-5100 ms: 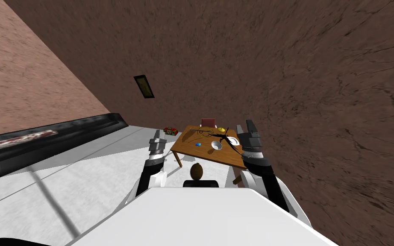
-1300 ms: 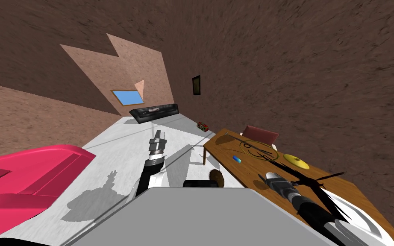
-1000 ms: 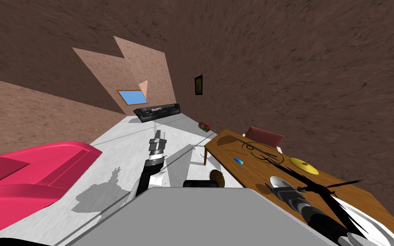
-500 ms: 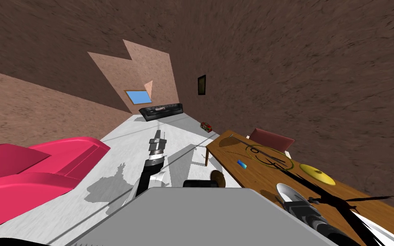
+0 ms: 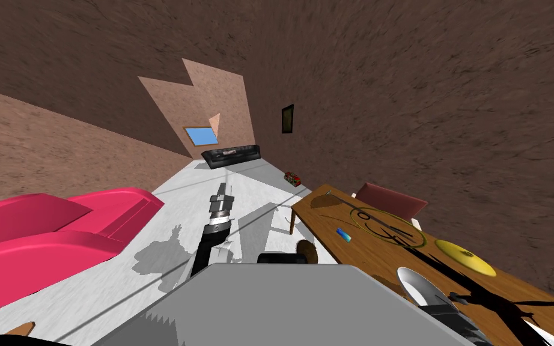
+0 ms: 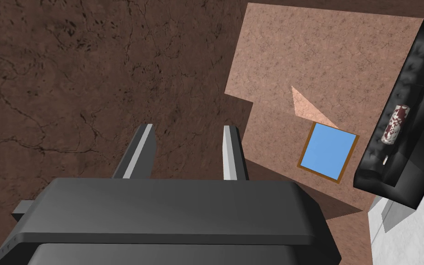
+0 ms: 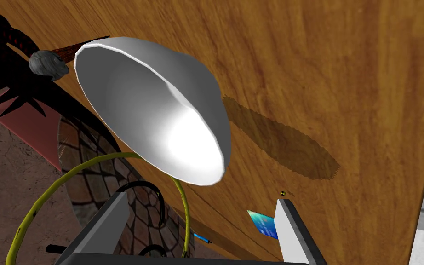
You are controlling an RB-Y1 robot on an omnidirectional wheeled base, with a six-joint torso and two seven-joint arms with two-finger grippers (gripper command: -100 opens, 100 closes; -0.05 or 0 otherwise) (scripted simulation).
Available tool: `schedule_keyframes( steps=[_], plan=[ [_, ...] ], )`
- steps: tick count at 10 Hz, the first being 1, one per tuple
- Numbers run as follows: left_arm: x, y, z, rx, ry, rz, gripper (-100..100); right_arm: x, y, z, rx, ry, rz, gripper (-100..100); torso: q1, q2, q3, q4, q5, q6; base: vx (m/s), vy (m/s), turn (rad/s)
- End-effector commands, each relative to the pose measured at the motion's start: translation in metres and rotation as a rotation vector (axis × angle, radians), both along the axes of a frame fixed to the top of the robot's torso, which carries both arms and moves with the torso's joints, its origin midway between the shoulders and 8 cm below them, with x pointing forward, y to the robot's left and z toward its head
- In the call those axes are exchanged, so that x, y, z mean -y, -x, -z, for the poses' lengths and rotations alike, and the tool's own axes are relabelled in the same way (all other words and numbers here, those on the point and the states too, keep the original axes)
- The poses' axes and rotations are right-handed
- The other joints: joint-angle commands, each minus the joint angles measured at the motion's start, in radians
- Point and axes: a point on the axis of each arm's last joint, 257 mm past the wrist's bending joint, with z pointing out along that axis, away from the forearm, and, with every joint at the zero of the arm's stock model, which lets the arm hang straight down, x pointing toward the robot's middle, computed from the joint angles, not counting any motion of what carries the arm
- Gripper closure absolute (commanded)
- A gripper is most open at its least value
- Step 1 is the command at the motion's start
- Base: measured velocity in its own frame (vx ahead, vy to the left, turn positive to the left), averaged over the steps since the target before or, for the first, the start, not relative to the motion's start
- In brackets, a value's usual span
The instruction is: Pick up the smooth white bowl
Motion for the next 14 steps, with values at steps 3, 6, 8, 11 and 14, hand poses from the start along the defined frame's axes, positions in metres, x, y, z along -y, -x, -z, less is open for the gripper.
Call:
schedule_keyframes(
  steps=[3,6,8,11,14],
  plan=[
    [0.000,0.000,0.000,0.000,0.000,0.000,0,0.008,0.040,0.010,-0.078,0.023,0.009,-100,0.000,0.000,0.000,0.000,0.000,0.000,0.017,-0.013,0.088],
    [0.000,0.000,0.000,0.000,0.000,0.000,0,0.011,0.080,0.021,-0.161,0.038,0.016,-100,0.000,-0.001,0.000,0.000,0.000,0.000,0.005,-0.021,0.103],
    [0.000,0.000,0.000,0.000,0.000,0.000,0,0.011,0.080,0.021,-0.161,0.038,0.016,-100,0.000,-0.001,0.000,0.000,0.000,0.000,0.014,-0.010,0.043],
    [0.000,0.000,0.000,0.000,0.000,0.000,0,-0.001,0.118,0.038,-0.237,0.023,0.017,-100,0.000,-0.001,0.000,0.000,0.000,0.000,0.014,-0.019,0.080],
    [0.000,0.000,0.000,0.000,0.000,0.000,0,-0.001,0.117,0.037,-0.234,0.024,0.017,0,0.001,0.000,0.000,0.000,0.000,0.000,0.004,-0.004,0.015]
  ],
)
